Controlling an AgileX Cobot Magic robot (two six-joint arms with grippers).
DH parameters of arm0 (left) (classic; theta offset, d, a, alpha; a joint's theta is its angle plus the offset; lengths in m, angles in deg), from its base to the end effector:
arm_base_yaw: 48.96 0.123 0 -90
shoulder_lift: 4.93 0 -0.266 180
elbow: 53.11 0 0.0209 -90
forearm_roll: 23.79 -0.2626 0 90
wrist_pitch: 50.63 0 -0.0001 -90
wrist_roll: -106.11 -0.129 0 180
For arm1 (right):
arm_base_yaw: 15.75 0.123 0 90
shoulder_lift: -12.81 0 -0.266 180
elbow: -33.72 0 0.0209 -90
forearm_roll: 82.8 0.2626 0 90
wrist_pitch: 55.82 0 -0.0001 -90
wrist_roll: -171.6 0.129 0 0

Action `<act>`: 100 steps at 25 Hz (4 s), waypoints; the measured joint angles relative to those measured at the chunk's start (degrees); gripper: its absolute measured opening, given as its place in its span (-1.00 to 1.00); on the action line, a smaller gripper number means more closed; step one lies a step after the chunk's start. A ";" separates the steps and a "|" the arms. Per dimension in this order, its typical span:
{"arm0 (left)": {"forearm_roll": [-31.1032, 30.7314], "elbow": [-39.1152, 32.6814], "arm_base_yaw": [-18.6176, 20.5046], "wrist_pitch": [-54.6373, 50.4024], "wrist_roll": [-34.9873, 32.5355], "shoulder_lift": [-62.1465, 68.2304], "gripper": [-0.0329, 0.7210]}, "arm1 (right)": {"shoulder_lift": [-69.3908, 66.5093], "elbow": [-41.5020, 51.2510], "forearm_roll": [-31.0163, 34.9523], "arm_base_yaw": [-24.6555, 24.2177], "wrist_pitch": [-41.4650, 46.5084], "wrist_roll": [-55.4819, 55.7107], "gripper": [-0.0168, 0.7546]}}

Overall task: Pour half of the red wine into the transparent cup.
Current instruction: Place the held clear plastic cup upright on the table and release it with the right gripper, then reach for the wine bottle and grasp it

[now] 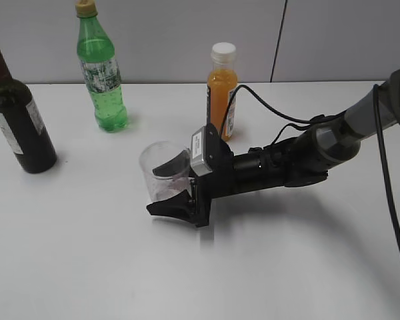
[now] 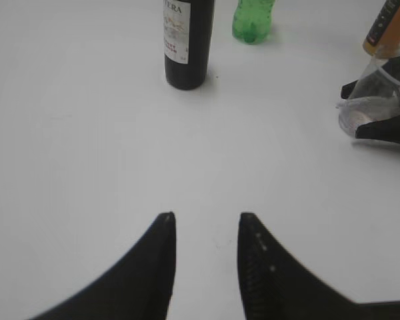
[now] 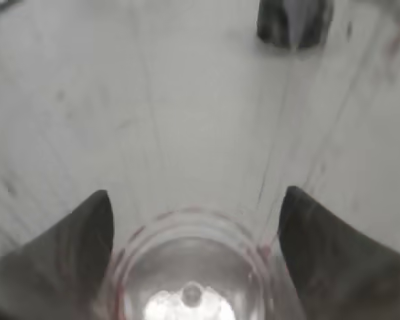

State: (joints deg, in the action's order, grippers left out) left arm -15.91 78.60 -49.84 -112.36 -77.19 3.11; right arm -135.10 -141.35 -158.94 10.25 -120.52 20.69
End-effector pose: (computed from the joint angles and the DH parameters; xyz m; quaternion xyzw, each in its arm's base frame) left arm 0.0565 -0.0165 0.2633 0.0344 0.8547 -0.0578 0.5147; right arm 0.3224 0.2832 0.0038 -0.5689 0.5631 0.4375 0.4098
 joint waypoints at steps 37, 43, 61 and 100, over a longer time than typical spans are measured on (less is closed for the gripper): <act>0.00 0.00 0.00 0.00 0.00 0.00 -0.28 | 26.23 20.90 13.88 -17.31 15.53 -2.92 0.68; 0.00 0.00 0.00 0.00 0.00 0.00 -0.28 | 36.41 21.15 30.90 -17.31 37.51 0.25 0.66; 0.00 0.00 0.00 0.00 0.00 0.00 -0.28 | 43.53 -11.60 84.44 -22.43 123.61 -30.86 0.61; 0.00 0.00 0.00 0.00 0.00 0.00 -0.28 | 137.78 42.76 76.65 -23.49 124.67 -27.33 0.58</act>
State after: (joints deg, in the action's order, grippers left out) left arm -15.91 78.60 -49.84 -112.36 -77.19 3.11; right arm 2.68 -98.59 -82.29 -13.24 4.15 -6.64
